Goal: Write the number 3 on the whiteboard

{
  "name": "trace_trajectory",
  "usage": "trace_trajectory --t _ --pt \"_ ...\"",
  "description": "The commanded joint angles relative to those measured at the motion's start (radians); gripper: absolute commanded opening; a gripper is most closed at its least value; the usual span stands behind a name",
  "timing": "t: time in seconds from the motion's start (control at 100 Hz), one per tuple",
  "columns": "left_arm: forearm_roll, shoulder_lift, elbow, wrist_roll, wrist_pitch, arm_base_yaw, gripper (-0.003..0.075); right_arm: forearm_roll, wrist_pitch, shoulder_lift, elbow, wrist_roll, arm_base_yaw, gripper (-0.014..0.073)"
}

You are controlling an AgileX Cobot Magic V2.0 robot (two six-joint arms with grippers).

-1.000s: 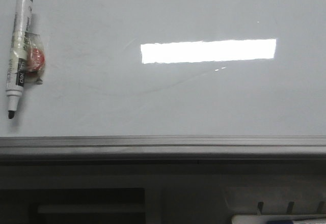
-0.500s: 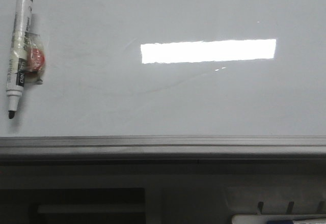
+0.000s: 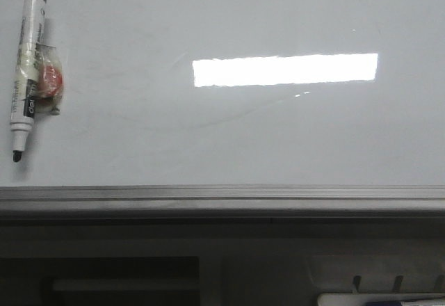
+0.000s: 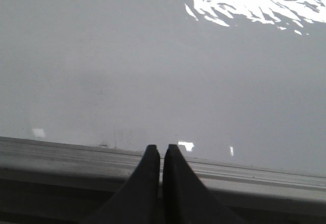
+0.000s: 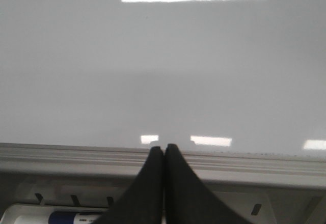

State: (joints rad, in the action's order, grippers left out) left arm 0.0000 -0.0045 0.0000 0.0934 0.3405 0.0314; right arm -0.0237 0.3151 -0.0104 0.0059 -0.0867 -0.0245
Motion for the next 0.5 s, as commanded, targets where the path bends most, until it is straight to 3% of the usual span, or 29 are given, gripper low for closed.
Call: trace_trajectory --t 0.0,0.22,0.37,0.49 --pt "0.0 -0.024 0.012 0.009 -0.043 -0.009 -0.0021 0.024 -0.114 -0.015 0.032 -0.004 -0.007 -0.0061" --pt "0.0 -0.024 0.012 0.009 -0.046 -0.009 -0.0021 0.024 -0.224 -0.015 0.032 -0.004 -0.007 -0.0061" --pt "0.098 -0.024 0.012 0.007 -0.109 -0.009 -0.0021 0.024 -0.296 -0.015 0.032 -0.004 -0.007 -0.0061" --pt "0.098 -0.024 0.012 0.007 -0.134 -0.009 -0.0021 -0.044 -0.315 -0.015 0.032 -0.004 -0.007 -0.0061"
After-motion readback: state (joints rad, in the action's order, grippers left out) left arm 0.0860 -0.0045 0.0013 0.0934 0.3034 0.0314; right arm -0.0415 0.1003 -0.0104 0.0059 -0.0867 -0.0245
